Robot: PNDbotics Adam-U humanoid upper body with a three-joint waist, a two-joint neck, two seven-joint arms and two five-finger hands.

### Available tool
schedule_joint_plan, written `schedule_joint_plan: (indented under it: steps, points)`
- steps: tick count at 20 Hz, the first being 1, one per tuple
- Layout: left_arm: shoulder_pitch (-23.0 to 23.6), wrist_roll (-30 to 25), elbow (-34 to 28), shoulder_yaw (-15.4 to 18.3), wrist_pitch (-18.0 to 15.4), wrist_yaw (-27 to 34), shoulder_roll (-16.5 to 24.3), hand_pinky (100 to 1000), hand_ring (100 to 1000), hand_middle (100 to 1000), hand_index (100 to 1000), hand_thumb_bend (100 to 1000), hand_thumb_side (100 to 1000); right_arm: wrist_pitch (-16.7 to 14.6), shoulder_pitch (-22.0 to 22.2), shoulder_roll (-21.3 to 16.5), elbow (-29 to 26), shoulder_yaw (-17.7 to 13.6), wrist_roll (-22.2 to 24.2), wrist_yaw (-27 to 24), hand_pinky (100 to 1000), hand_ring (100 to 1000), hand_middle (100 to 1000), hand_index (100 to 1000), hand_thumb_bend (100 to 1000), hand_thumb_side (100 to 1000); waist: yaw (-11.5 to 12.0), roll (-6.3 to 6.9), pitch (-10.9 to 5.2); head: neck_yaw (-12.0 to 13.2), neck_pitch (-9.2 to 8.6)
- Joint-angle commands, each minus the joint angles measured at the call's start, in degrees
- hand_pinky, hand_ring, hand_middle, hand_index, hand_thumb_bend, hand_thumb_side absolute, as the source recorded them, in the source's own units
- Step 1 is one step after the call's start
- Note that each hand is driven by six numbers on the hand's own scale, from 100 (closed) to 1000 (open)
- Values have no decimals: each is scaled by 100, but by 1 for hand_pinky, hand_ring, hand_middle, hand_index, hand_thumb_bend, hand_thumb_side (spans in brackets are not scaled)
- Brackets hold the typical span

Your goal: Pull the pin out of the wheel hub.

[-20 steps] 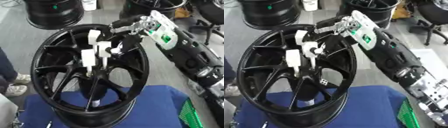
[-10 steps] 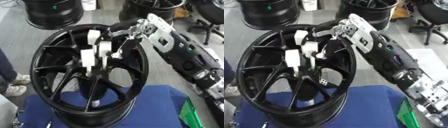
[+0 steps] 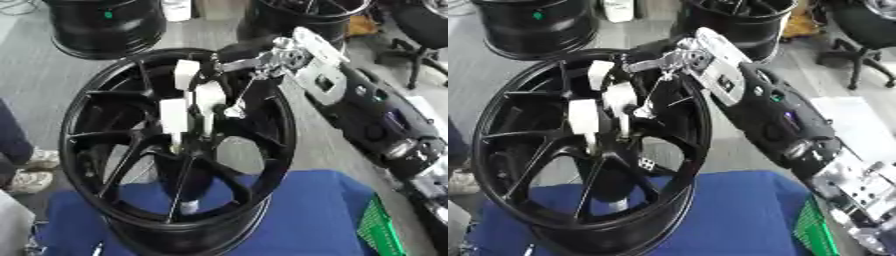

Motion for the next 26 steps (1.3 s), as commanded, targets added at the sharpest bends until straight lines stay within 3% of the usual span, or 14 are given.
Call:
schedule_joint_plan:
  steps: [1,5,9,12,14,17,20,22,23,26]
  points:
    - [-34,-9,-71,-11,-3,-3,81,685,571,584,690,533,527,-232,-185,-137,-164,-110,113,-102,630,437,396,857,100,277,2,14,-102,-16,-11]
    - [-35,-12,-71,-14,7,-6,85,685,571,584,690,533,528,-191,-372,-316,-267,-172,74,-217,640,443,401,860,100,288,0,-2,-122,-16,-11]
    - [-23,-2,-73,0,15,-11,106,685,570,584,690,533,527,-112,-566,-773,-519,-330,2,-263,656,452,411,868,100,301,-28,-30,-145,21,-11]
    - [-2,32,-79,38,20,-19,142,685,570,583,689,534,527,33,-491,-1510,-841,-684,-266,-360,660,452,411,870,100,294,-84,-68,-150,111,-14]
    - [-1,56,-84,59,22,-23,158,684,570,583,689,534,527,211,-185,-2053,-1081,-1035,-573,-457,661,449,406,870,100,274,-122,-85,-139,155,-32]
    - [-12,95,-98,97,18,-22,173,684,570,583,689,533,527,615,803,-2812,-1384,-1869,-1371,-609,643,426,383,859,100,213,-179,-90,-102,208,-54]
    - [-19,142,-109,138,18,-13,165,684,570,583,689,533,527,1091,2119,-2989,-1312,-2935,-2481,-682,627,408,365,846,100,198,-227,-76,-64,257,-71]
    - [-24,164,-113,158,20,-8,154,685,570,583,689,532,527,1370,2910,-2757,-1037,-3568,-3201,-611,615,410,377,836,100,213,-258,-64,-42,285,-85]
    - [-27,176,-117,170,19,-6,151,685,570,583,689,532,527,1524,3335,-2557,-799,-3860,-3539,-568,628,435,430,847,100,207,-280,-57,-29,305,-93]
    - [-44,202,-123,191,23,-2,131,684,570,583,689,531,527,1970,4429,-1821,9,-4477,-4305,-248,729,639,640,884,100,198,-309,-40,4,316,-98]
